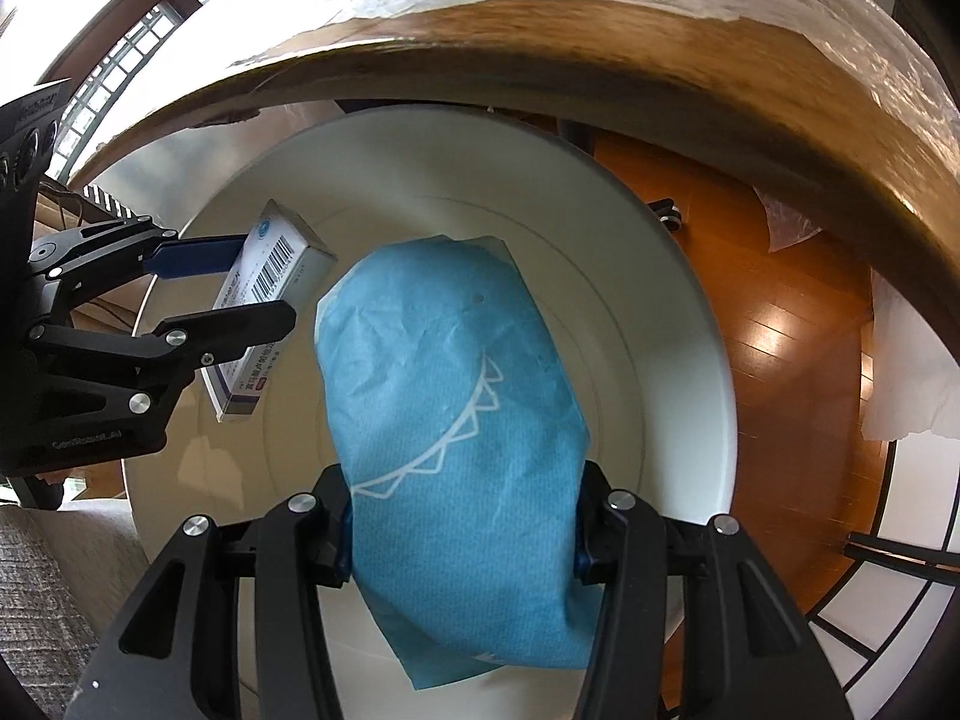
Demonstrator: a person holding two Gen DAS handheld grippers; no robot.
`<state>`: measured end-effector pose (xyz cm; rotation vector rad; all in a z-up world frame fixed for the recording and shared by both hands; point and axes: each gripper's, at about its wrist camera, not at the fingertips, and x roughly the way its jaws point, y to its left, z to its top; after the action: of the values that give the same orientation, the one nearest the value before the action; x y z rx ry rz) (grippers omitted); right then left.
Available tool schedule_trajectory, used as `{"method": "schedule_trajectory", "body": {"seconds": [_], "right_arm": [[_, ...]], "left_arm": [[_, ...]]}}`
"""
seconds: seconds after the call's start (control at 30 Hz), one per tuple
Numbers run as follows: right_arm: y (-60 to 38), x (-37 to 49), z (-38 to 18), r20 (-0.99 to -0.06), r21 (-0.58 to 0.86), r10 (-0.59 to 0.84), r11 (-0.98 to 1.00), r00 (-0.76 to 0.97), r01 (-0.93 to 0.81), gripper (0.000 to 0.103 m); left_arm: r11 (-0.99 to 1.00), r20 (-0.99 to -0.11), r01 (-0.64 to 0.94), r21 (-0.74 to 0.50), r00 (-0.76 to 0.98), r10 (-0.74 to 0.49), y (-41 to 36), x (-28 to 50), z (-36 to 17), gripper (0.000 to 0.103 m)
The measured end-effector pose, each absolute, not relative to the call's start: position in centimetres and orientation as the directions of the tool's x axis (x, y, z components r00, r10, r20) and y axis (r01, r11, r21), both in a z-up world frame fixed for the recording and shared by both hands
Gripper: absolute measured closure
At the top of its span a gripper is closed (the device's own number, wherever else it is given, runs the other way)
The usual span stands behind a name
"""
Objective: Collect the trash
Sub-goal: 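Open both tools to drop the box and bag into the bin, then move both tools back over the table toward the remaining items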
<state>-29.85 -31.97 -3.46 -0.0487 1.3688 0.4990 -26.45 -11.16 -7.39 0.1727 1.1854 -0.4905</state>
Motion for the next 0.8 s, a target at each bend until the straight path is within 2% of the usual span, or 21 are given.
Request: {"method": "schedule_trajectory", "body": {"seconds": [0.23,0.3,0.37,0.43,0.6,0.73,0.8], "right_arm": [[-32.1,-30.1,-3.5,-0.948,0.242,0.300,0.897,0.107,-0.370,0.054],[-32.2,-29.9,-3.7,-0.950,0.235,0.293,0.900,0.111,-0.366,0.051],[-32.2,-30.0,-3.7,-0.951,0.226,0.284,0.906,0.119,-0.358,0.038],[-32.5,-30.0,-3.2,-0.950,0.220,0.281,0.912,0.137,-0.345,0.027],[-33.0,-30.5,-1.0,-0.946,0.203,0.277,0.912,0.170,-0.357,0.025],[-33.5,-31.4,3.7,-0.928,0.164,0.276,0.905,0.248,-0.394,0.022],[-33.4,-32.0,7.7,-0.898,0.119,0.279,0.898,0.339,-0.424,0.013]], "left_arm": [[0.880,-0.925,0.462,-0.109,0.277,-0.260,-12.3,-26.5,-8.3,0.051],[0.883,-0.930,0.458,-0.105,0.269,-0.250,-12.4,-26.3,-8.5,0.050],[0.887,-0.936,0.449,-0.108,0.256,-0.243,-12.5,-26.1,-8.7,0.038],[0.889,-0.934,0.444,-0.108,0.261,-0.244,-12.5,-26.1,-8.6,0.034],[0.884,-0.935,0.459,-0.094,0.264,-0.237,-12.6,-26.4,-7.5,0.034],[0.866,-0.921,0.492,-0.091,0.290,-0.261,-12.8,-27.2,-4.4,0.034],[0.848,-0.893,0.523,-0.081,0.340,-0.295,-12.8,-27.8,-1.1,0.022]]}}
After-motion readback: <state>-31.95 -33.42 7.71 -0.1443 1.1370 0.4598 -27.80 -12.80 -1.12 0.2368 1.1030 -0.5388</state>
